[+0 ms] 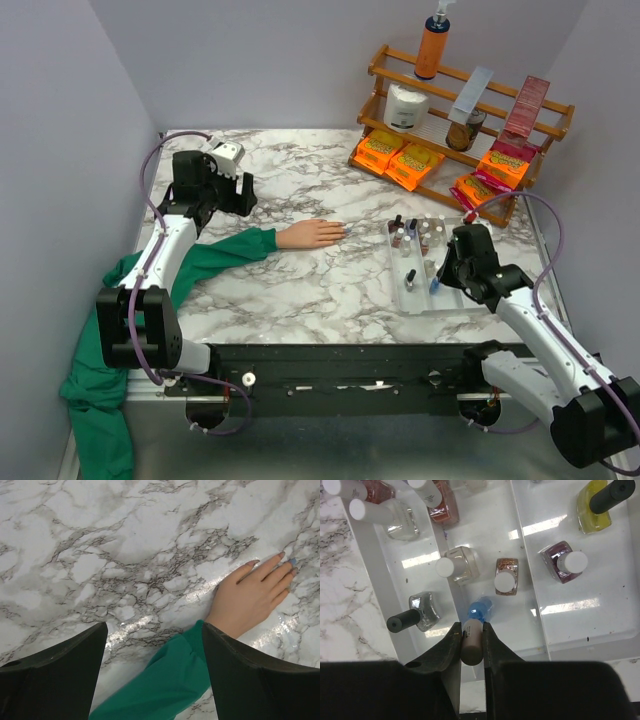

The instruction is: Paint the nails

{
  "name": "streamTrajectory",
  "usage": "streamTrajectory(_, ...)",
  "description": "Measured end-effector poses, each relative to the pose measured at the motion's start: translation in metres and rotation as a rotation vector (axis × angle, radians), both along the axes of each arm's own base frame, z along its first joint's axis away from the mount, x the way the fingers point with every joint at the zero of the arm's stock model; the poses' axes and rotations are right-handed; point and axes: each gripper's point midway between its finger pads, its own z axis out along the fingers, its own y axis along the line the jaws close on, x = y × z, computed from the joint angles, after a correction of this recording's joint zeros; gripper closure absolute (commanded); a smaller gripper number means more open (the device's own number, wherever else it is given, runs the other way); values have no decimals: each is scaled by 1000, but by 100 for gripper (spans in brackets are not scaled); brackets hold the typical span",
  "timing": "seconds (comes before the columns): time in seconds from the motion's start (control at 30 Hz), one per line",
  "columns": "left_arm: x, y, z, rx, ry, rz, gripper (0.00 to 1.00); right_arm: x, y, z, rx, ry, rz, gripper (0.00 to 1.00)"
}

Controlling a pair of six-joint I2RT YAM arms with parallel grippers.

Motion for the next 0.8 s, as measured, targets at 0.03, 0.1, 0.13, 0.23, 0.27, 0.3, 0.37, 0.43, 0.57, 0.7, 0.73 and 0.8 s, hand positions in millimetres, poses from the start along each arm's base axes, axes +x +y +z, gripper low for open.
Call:
streamTrajectory(0.03,-2,-4,0,-1,4,-18,15,1,1,2,3,-5,4,98)
streamTrajectory(0.1,-4,-12,1,0,3,-52,15,2,2,3,9,-7,10,96)
streamTrajectory(0.13,-6,-18,1,1,3,-70,15,1,3,2,9,0,12,95)
streamTrajectory(0.23,-9,-28,1,6,4,-105,15,1,4,-7,2,38,15,94)
streamTrajectory(0.27,-10,-30,0,8,7,-112,15,0,4,-10,-1,51,15,94)
streamTrajectory(0.3,-11,-30,-1,11,8,-114,15,0,4,-12,-3,59,16,94)
streamTrajectory(0.37,-12,-30,-2,15,14,-117,14,1,4,-13,-3,61,15,94)
streamTrajectory(0.43,-13,-29,-3,19,16,-118,14,1,4,-13,-3,58,15,92)
streamTrajectory(0.57,-13,-28,-3,24,14,-121,14,3,5,-13,-7,43,16,89)
streamTrajectory(0.7,-13,-28,-3,29,12,-124,14,7,9,-14,-19,30,25,77)
streamTrajectory(0.73,-13,-28,-3,29,13,-124,14,9,11,-14,-24,24,29,70)
streamTrajectory(0.8,-13,-28,-3,31,13,-125,14,11,14,-14,-38,15,35,65)
